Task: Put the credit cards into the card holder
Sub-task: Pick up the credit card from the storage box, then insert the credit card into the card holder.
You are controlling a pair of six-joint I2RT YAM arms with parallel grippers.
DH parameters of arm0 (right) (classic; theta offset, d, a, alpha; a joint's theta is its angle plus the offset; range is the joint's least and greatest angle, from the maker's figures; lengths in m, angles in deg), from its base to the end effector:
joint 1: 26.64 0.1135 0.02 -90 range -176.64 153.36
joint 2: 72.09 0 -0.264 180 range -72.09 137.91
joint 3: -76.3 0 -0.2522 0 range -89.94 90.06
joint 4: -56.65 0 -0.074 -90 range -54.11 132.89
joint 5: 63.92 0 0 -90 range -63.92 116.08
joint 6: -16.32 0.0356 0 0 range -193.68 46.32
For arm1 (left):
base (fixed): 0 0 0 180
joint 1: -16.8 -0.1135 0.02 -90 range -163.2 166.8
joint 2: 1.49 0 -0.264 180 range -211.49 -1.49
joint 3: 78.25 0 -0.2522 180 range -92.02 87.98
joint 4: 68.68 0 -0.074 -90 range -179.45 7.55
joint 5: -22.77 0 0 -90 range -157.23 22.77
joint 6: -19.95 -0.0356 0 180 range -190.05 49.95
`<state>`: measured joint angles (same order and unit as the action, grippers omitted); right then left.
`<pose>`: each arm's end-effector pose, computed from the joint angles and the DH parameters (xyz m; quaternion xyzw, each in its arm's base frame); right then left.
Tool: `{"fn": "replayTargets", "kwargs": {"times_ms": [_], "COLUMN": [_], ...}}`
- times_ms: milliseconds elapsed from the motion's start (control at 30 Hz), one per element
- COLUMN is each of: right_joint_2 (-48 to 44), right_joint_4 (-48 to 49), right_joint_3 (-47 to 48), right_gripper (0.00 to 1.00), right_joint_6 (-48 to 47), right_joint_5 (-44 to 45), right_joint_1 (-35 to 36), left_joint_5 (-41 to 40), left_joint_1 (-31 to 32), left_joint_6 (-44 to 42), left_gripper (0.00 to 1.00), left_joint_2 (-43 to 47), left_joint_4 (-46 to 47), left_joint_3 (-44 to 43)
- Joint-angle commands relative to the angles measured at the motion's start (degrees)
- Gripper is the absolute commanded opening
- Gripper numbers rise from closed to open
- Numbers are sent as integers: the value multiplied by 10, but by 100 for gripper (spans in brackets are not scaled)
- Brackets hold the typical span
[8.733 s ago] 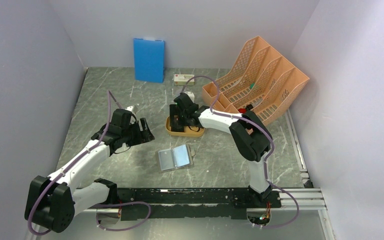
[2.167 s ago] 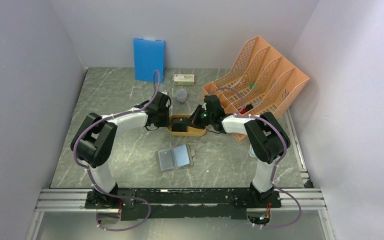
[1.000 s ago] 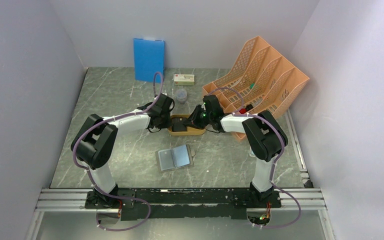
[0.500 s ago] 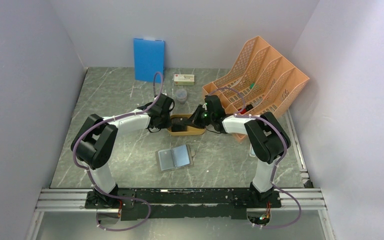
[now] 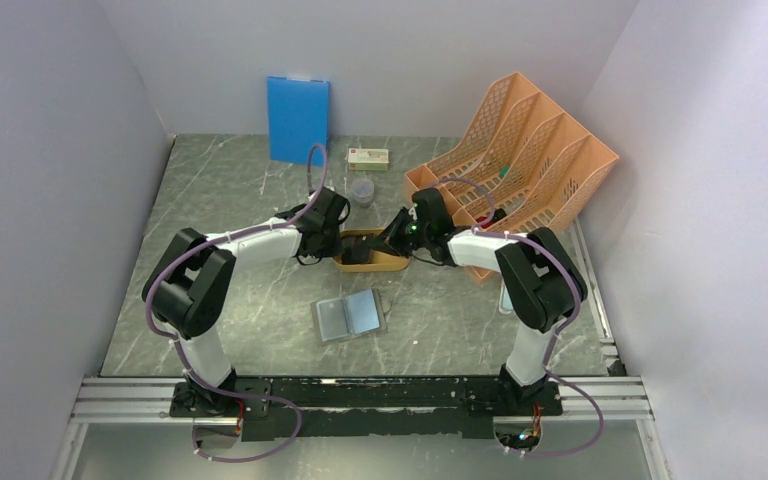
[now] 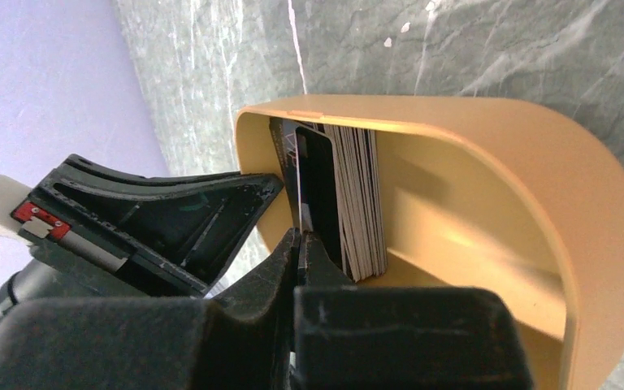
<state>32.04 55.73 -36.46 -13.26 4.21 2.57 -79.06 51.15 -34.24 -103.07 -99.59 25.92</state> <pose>0.3171 0.1925 0.1525 0.1568 0.8717 0.4252 0.1863 0.3013 -0.1971 0.1716 -0.0417 0.9524 -0.0832 0.2902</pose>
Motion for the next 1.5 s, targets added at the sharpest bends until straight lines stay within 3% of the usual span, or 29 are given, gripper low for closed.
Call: {"fn": "replayTargets", "kwargs": {"times_ms": [0, 467, 567, 733, 967, 1100, 1200, 1300, 1467], "right_joint_2": [-26, -92, -115, -177, -275, -328, -341, -323, -282], "right_joint_4": [-60, -144, -177, -248, -321, -351, -360, -338, -233], "right_joint_3": [27, 42, 53, 61, 62, 48, 21, -8, -54], "right_gripper": [0, 0, 0, 0, 0, 0, 0, 0, 0], "right_joint_6": [33, 17, -9, -72, -206, -291, -329, -327, -280], "right_joint_5": [-10, 11, 29, 75, 74, 40, 56, 87, 72], "right_joint_1": [-4, -16, -17, -19, -17, 18, 94, 161, 180], "left_joint_5": [-24, -12, -1, 14, 16, 7, 5, 29, 49], "left_joint_1": [2, 3, 3, 3, 3, 8, 29, 48, 56], "left_joint_6": [-2, 3, 5, 8, 14, 16, 19, 39, 74], "left_gripper": [5, 5, 14, 41, 59, 61, 61, 61, 60], "left_joint_2": [-8, -7, -6, 14, 81, 194, 305, 394, 468], "left_joint_4": [-25, -31, -36, -47, -102, -118, -112, -101, -76], "left_joint_3": [-16, -31, -39, -56, -83, -23, 68, 159, 274]}}
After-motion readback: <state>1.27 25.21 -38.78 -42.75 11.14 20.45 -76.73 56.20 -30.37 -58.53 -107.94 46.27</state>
